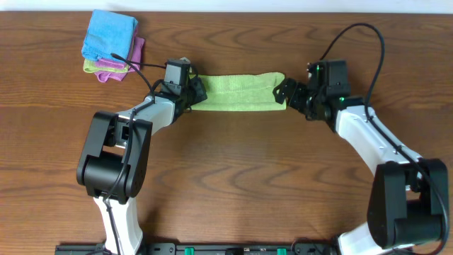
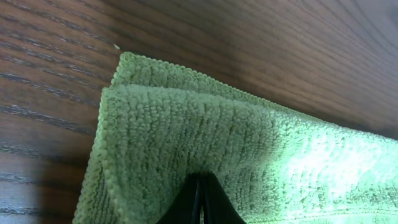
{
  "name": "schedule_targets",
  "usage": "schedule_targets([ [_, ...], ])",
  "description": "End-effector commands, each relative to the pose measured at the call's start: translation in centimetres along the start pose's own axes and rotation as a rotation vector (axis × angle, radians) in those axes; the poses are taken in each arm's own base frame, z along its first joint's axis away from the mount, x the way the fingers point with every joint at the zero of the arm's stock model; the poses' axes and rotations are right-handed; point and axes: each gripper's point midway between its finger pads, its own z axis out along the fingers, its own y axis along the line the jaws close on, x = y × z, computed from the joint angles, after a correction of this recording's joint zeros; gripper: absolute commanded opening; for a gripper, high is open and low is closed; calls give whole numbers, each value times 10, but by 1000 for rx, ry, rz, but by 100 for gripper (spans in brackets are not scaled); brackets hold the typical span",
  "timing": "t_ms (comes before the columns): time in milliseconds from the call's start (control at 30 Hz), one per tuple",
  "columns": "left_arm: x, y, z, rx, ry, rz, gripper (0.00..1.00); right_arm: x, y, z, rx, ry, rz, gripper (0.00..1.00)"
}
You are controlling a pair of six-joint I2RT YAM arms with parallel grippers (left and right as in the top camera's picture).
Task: Fold the cloth
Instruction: 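Grasp the folded strip's ends, left gripper left end, right gripper right end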
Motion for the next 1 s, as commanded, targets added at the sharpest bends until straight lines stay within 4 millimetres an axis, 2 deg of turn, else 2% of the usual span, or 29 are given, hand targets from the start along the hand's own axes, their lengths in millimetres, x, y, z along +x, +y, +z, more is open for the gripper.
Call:
schedule_targets([
  [0, -2, 10, 7, -43, -13, 0, 6, 10, -7, 5, -15, 11, 34, 99],
  [200, 8, 17, 14, -55, 19, -24, 6, 11, -13, 14, -48, -53, 103, 99],
  [433, 9, 18, 13, -59, 25, -25, 6, 12, -19, 52, -100, -50, 196, 99],
  [600, 13, 20, 13, -71, 41, -28, 6, 10, -22, 66, -112, -66, 214, 99],
  [767, 14, 21, 13, -72, 43, -29, 6, 9, -14, 83, -155, -90, 264, 92],
  [967, 14, 21, 13, -72, 43, -29, 6, 26, -4, 104, -167, -54, 256, 88],
])
